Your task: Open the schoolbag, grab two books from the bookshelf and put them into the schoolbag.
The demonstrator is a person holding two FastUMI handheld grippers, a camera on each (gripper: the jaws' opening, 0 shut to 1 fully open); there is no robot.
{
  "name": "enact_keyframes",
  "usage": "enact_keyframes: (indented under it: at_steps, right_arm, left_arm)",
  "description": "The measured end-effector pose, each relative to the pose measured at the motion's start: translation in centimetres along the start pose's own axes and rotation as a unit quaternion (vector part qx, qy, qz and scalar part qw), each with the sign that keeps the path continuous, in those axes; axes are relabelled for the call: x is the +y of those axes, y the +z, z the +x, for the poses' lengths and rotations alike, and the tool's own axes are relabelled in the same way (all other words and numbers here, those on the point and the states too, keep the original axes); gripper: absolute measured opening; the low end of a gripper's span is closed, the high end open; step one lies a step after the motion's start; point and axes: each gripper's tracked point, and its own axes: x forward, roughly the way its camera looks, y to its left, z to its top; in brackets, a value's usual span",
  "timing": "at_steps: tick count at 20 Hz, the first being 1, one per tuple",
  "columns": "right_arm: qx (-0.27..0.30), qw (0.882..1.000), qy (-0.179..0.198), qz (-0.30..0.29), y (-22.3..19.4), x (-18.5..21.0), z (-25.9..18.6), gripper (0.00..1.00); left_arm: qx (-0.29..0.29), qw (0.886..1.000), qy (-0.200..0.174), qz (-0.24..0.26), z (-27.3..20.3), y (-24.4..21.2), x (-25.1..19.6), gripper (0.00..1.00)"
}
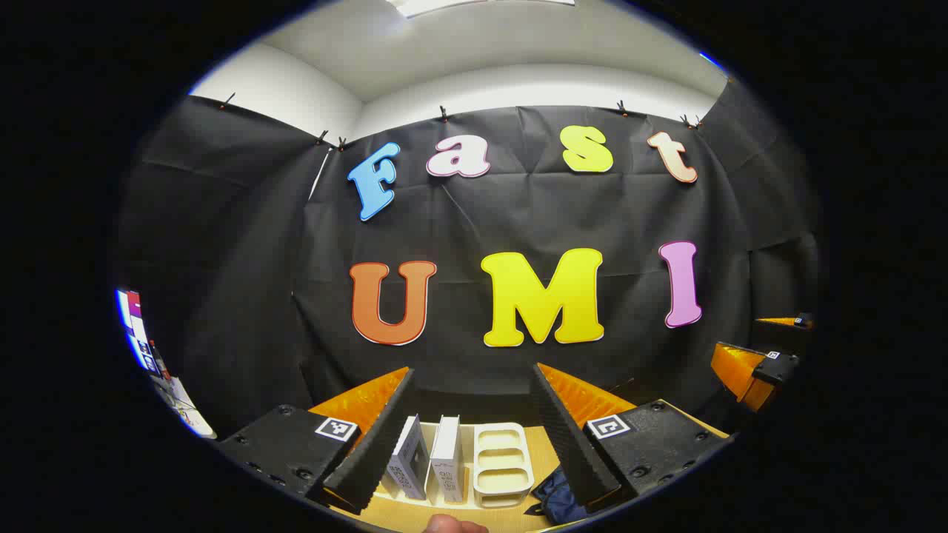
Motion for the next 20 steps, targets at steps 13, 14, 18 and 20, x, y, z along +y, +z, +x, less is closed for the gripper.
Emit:
enact_keyframes:
  at_steps: [13, 14, 18, 20]
  right_arm:
    - [0.016, 1.0, -0.016, -0.004, -0.8, -0.2, -1.0, 0.95]
    - [0.017, 1.0, -0.016, -0.006, -0.9, -0.2, -1.2, 0.95]
    - [0.023, 1.0, -0.012, -0.008, -1.3, 0.4, -1.7, 0.95]
    - [0.026, 1.0, -0.009, -0.01, -1.5, 0.7, -1.8, 0.95]
  left_arm:
    - [0.012, 1.0, 0.0, -0.004, -0.1, -0.7, 0.2, 0.96]
    - [0.012, 1.0, 0.0, -0.004, -0.1, -0.7, 0.2, 0.96]
    - [0.011, 1.0, 0.003, -0.004, -0.1, -1.0, 0.3, 0.96]
    - [0.011, 1.0, 0.004, -0.004, -0.2, -1.2, 0.5, 0.96]
